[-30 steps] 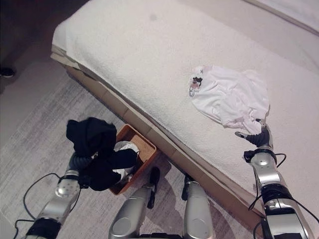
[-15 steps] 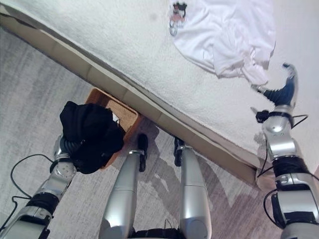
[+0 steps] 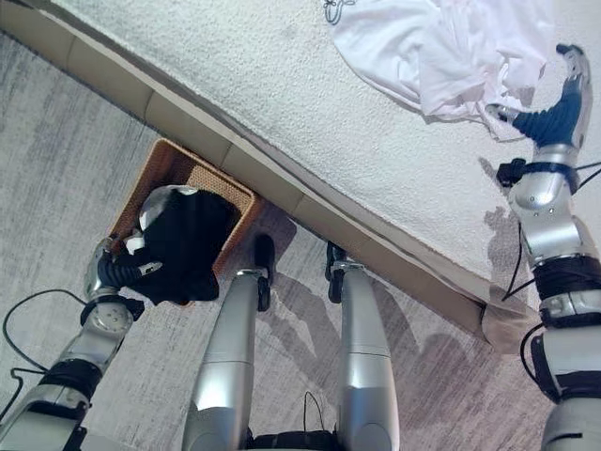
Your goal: Pick up clothes into the bucket
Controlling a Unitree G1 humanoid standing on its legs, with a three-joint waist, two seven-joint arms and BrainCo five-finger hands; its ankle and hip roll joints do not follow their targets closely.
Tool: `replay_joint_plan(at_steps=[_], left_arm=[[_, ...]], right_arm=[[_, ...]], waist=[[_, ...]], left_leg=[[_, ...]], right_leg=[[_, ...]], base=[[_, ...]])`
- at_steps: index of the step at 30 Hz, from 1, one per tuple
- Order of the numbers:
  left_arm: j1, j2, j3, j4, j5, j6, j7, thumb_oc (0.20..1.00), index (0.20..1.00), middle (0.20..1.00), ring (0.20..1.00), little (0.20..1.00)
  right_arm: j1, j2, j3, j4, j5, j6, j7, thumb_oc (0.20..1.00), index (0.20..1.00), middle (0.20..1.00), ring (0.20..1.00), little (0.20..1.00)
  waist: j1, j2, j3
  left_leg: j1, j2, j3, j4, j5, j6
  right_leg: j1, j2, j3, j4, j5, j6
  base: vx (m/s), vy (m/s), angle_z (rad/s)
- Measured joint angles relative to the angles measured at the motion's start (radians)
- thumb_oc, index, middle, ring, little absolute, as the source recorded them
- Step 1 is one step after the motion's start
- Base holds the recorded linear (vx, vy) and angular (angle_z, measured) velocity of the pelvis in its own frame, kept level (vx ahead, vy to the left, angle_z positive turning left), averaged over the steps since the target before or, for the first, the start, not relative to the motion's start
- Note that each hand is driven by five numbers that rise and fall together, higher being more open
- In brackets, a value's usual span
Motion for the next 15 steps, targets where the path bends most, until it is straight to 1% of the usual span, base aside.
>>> replay_joint_plan(at_steps=[1,2,3,4,5,6,7,8,10,12,13,14,15], left_arm=[[0.004,-0.001,0.014,0.001,-0.024,-0.002,0.0,1.0,1.0,1.0,1.0,1.0],[0.005,-0.001,0.019,0.001,-0.033,-0.003,0.0,1.0,1.0,1.0,1.0,1.0],[0.014,0.001,0.027,0.002,-0.056,-0.007,-0.001,1.0,1.0,1.0,1.0,1.0],[0.018,0.0,0.027,0.002,-0.062,-0.012,-0.001,1.0,1.0,1.0,1.0,1.0],[0.026,-0.002,0.027,0.003,-0.075,-0.014,-0.005,1.0,1.0,1.0,1.0,1.0],[0.03,-0.002,0.027,0.006,-0.075,-0.014,-0.009,1.0,1.0,1.0,1.0,1.0],[0.041,-0.001,0.026,0.011,-0.09,-0.018,-0.013,1.0,1.0,1.0,1.0,1.0],[0.044,-0.002,0.026,0.015,-0.098,-0.018,-0.015,1.0,1.0,1.0,1.0,1.0],[0.048,-0.002,0.026,0.014,-0.123,-0.022,-0.019,1.0,1.0,1.0,1.0,1.0],[0.055,0.003,0.03,0.007,-0.161,-0.034,-0.038,1.0,1.0,1.0,1.0,1.0],[0.064,0.007,0.033,-0.014,-0.183,-0.041,-0.05,1.0,1.0,1.0,1.0,1.0],[0.069,0.007,0.035,-0.027,-0.189,-0.045,-0.054,1.0,1.0,1.0,1.0,1.0],[0.091,-0.004,0.063,-0.098,-0.237,-0.065,-0.07,1.0,1.0,1.0,1.0,1.0]], right_arm=[[-0.04,-0.014,0.034,0.023,0.0,0.001,0.009,1.0,1.0,1.0,1.0,1.0],[-0.06,-0.022,0.053,0.039,0.0,0.003,0.012,1.0,1.0,1.0,1.0,1.0],[-0.092,-0.029,0.08,0.063,0.0,0.007,0.026,1.0,1.0,1.0,1.0,1.0],[-0.124,-0.042,0.13,0.093,0.0,0.013,0.035,1.0,1.0,1.0,1.0,1.0],[-0.183,-0.053,0.194,0.155,-0.009,0.024,0.066,1.0,1.0,1.0,1.0,1.0],[-0.204,-0.053,0.214,0.177,-0.01,0.031,0.075,1.0,1.0,1.0,1.0,1.0],[-0.241,-0.05,0.247,0.207,-0.012,0.039,0.095,1.0,1.0,1.0,1.0,1.0],[-0.271,-0.051,0.281,0.233,-0.014,0.045,0.108,1.0,1.0,1.0,1.0,1.0],[-0.302,-0.047,0.3,0.264,-0.018,0.049,0.13,1.0,1.0,1.0,1.0,1.0],[-0.323,-0.055,0.361,0.271,-0.02,0.057,0.185,1.0,1.0,1.0,1.0,1.0],[-0.33,-0.057,0.398,0.27,-0.022,0.06,0.225,1.0,1.0,1.0,1.0,1.0],[-0.333,-0.055,0.41,0.271,-0.022,0.061,0.241,1.0,1.0,1.0,1.0,1.0],[-0.338,-0.055,0.433,0.287,-0.021,0.063,0.294,1.0,1.0,1.0,1.0,1.0]], waist=[[0.006,0.0,0.0],[0.002,0.0,0.0],[0.016,0.001,-0.001],[0.02,0.0,-0.001],[0.027,0.0,-0.001],[0.027,0.0,-0.001],[0.044,0.0,-0.001],[0.046,0.0,-0.001],[0.057,0.001,-0.001],[0.062,0.001,-0.001],[0.058,0.001,-0.001],[0.066,0.001,-0.001],[0.076,0.001,-0.001]], left_leg=[[0.0,-0.003,-0.003,-0.006,0.001,0.0],[0.001,-0.005,-0.003,-0.007,0.004,-0.004],[0.001,-0.008,-0.005,-0.011,0.005,-0.004],[0.003,-0.008,-0.002,-0.015,0.005,-0.004],[0.006,-0.012,-0.001,-0.022,0.007,-0.002],[0.008,-0.015,-0.001,-0.022,0.007,-0.002],[0.009,-0.017,-0.003,-0.024,0.007,-0.002],[0.01,-0.018,-0.002,-0.023,0.007,-0.002],[0.013,-0.023,-0.003,-0.029,0.008,-0.003],[0.021,-0.031,-0.009,-0.04,0.016,-0.006],[0.028,-0.038,-0.012,-0.048,0.02,-0.01],[0.03,-0.042,-0.014,-0.053,0.024,-0.009],[0.035,-0.05,-0.016,-0.069,0.032,-0.01]], right_leg=[[0.0,-0.003,-0.003,-0.001,0.003,-0.001],[0.0,-0.004,-0.003,-0.001,0.003,-0.002],[0.0,-0.009,-0.006,-0.001,0.003,-0.003],[0.0,-0.01,-0.006,-0.004,0.003,-0.003],[0.001,-0.015,-0.006,-0.004,0.004,-0.004],[0.002,-0.017,-0.006,-0.003,0.004,-0.004],[0.004,-0.02,-0.008,0.001,0.003,-0.006],[0.004,-0.021,-0.007,0.001,0.003,-0.006],[0.006,-0.027,-0.009,0.001,0.002,-0.008],[0.014,-0.037,-0.015,0.001,0.001,-0.009],[0.019,-0.043,-0.015,0.0,0.0,-0.011],[0.021,-0.047,-0.017,0.001,-0.001,-0.011],[0.024,-0.055,-0.018,-0.003,-0.002,-0.011]], base=[[0.01,-0.015,0.09],[0.01,-0.021,0.07],[0.01,-0.027,0.04],[0.01,-0.024,0.04],[0.01,-0.023,0.06],[0.01,-0.024,0.07],[0.01,-0.031,0.04],[0.0,0.0,0.0],[0.01,-0.046,0.09],[0.0,-0.066,0.16],[0.0,-0.056,0.13],[0.0,-0.084,0.19],[0.0,-0.061,0.15]])
